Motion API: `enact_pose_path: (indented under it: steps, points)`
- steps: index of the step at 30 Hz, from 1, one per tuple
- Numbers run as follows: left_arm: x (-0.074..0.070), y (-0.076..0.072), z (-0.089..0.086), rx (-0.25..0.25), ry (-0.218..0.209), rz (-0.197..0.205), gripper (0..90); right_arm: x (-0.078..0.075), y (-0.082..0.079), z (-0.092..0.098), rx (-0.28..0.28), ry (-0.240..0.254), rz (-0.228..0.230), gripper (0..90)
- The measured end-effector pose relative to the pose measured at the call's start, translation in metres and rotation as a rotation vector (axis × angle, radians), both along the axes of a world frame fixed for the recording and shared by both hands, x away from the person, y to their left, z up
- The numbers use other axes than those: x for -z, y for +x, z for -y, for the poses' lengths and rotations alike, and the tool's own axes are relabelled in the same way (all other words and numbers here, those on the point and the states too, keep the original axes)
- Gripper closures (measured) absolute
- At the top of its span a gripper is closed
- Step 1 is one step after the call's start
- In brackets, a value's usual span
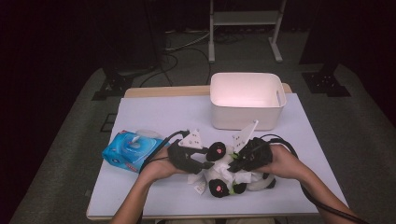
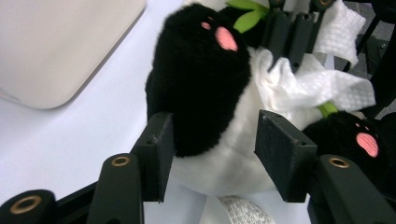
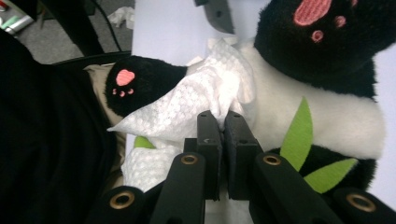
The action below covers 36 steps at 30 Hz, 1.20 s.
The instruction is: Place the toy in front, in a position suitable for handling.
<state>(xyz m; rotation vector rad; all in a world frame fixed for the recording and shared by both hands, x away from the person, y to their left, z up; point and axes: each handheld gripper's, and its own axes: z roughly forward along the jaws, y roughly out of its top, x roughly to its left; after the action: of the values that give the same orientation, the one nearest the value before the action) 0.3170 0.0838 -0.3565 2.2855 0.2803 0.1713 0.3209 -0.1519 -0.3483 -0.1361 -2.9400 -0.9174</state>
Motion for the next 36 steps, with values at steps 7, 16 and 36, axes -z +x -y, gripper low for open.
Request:
enact_pose_path:
  steps: [7,16,36]
  points:
    - [0.0,0.006,0.009,0.006,-0.008,-0.003,46.7,-0.001,-0.001,-0.001,-0.019,-0.008,-0.014,85.4]
    - [0.002,0.006,0.01,0.005,-0.016,0.001,54.9,-0.009,0.0,0.005,-0.016,0.026,-0.002,85.6]
    - [0.003,0.003,0.009,0.023,-0.02,0.012,54.9,-0.046,0.016,-0.002,0.038,0.106,0.094,85.6]
